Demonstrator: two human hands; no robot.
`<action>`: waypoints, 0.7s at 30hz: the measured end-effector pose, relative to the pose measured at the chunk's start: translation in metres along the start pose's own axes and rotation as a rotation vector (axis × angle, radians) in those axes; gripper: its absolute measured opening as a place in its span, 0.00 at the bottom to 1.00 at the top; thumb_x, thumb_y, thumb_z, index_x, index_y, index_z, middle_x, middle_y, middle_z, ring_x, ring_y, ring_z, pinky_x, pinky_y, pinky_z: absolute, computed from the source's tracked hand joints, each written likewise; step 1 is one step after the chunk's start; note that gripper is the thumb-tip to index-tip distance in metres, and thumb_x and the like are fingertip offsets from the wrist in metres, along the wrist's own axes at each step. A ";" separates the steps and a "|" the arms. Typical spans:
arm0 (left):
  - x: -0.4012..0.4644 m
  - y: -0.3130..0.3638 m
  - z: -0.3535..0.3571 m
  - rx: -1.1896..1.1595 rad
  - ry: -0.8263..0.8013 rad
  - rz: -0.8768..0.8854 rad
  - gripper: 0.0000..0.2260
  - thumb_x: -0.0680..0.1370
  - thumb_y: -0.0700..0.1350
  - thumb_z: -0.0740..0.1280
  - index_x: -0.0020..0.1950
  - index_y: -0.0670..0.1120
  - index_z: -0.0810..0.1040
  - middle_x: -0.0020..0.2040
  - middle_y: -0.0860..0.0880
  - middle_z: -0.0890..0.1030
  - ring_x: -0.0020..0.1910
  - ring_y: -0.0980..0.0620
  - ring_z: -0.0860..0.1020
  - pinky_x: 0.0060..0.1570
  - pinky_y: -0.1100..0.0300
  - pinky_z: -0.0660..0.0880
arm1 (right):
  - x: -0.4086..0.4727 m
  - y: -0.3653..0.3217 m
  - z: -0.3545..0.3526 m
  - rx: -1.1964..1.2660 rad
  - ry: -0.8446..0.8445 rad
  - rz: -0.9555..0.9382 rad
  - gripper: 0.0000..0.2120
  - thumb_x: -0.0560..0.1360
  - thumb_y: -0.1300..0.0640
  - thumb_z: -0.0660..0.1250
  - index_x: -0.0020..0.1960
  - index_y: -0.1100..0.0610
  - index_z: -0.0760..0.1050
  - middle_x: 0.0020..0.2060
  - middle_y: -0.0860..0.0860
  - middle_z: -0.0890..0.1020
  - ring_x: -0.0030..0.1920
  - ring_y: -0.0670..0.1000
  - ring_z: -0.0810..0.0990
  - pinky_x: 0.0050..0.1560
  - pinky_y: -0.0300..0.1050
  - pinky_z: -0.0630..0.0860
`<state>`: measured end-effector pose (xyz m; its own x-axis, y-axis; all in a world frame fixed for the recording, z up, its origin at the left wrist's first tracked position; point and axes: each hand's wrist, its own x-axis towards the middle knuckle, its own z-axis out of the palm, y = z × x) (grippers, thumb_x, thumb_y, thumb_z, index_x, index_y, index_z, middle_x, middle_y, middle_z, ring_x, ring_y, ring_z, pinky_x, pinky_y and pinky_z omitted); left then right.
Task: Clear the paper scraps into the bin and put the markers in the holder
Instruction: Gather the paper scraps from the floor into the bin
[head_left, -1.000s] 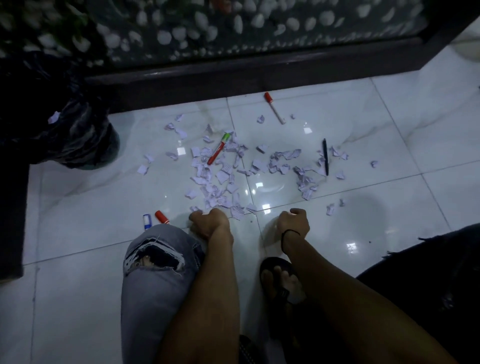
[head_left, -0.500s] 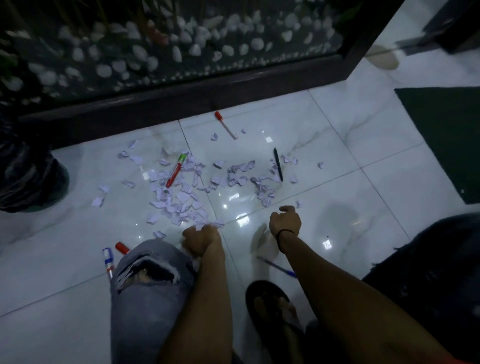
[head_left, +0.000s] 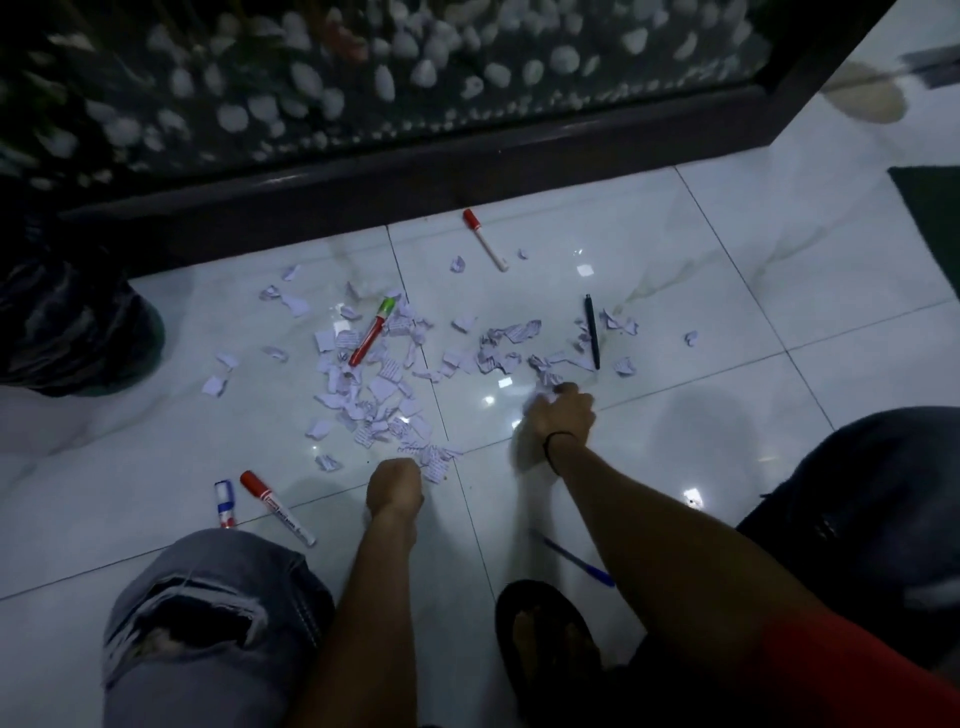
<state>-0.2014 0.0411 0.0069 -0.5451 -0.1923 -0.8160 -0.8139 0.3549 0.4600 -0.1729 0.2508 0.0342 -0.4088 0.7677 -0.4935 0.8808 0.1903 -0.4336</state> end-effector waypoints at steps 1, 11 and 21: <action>-0.003 0.004 0.002 0.014 -0.027 0.017 0.19 0.80 0.44 0.59 0.68 0.39 0.75 0.67 0.39 0.78 0.65 0.39 0.77 0.63 0.47 0.77 | -0.007 -0.008 0.011 0.023 -0.039 -0.050 0.20 0.79 0.52 0.61 0.69 0.58 0.68 0.66 0.61 0.69 0.65 0.63 0.71 0.66 0.54 0.70; -0.030 0.040 -0.016 0.316 0.092 0.047 0.17 0.81 0.45 0.59 0.56 0.35 0.81 0.59 0.36 0.82 0.56 0.39 0.81 0.61 0.50 0.76 | -0.010 -0.030 -0.004 0.035 0.019 -0.008 0.23 0.75 0.54 0.65 0.69 0.56 0.66 0.64 0.57 0.69 0.64 0.59 0.71 0.57 0.54 0.74; -0.011 0.095 -0.006 0.303 0.259 0.214 0.14 0.82 0.43 0.60 0.63 0.39 0.79 0.65 0.36 0.77 0.65 0.39 0.75 0.64 0.53 0.71 | 0.057 -0.055 -0.006 -0.128 -0.076 0.013 0.26 0.77 0.47 0.62 0.72 0.50 0.61 0.71 0.58 0.60 0.71 0.62 0.59 0.65 0.60 0.66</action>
<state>-0.2739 0.0712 0.0618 -0.7583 -0.2944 -0.5816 -0.6030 0.6558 0.4542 -0.2436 0.2879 0.0348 -0.4101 0.7232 -0.5558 0.9073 0.2611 -0.3297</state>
